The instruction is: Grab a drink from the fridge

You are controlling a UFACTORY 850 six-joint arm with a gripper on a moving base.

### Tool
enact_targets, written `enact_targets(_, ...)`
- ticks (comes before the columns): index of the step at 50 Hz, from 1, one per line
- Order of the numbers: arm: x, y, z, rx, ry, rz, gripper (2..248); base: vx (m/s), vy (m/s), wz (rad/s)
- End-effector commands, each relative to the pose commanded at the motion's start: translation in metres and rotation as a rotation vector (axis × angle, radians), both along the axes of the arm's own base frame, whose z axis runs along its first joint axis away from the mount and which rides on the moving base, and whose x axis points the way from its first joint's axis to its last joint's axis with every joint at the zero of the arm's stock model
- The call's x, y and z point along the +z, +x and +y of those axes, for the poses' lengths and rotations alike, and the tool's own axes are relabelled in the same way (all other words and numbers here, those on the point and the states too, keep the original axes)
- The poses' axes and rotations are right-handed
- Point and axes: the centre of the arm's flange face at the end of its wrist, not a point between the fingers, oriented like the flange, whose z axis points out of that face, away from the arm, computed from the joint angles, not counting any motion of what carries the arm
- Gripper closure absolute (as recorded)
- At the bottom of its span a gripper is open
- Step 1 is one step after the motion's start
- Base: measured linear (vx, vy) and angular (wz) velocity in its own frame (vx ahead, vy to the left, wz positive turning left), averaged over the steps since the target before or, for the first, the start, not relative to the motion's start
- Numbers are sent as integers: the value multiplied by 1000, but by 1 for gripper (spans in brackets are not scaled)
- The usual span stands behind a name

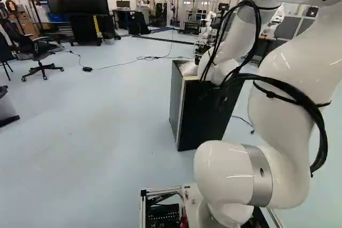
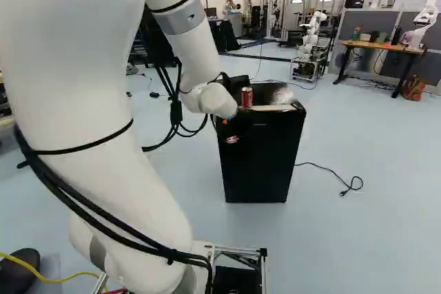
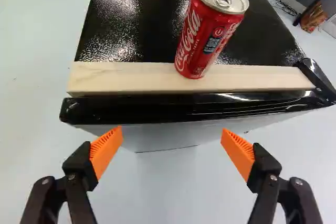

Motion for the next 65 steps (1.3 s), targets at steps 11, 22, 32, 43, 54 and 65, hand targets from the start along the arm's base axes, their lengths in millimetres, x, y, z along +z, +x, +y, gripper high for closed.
enact_targets(11, 1, -15, 2, -4, -2, -13, 3, 0, 0, 0)
enact_targets(22, 3, -29, 5, -7, -6, -42, 3, 0, 0, 0)
enact_targets(32, 7, -41, 8, -8, -13, -90, 3, 0, 0, 0)
enact_targets(43, 12, -45, 12, -1, -23, -166, 3, 0, 0, 0)
enact_targets(54, 19, -42, 14, -5, -31, -255, 3, 0, 0, 0)
enact_targets(65, 26, -34, 13, -16, -39, -346, 3, 0, 0, 0)
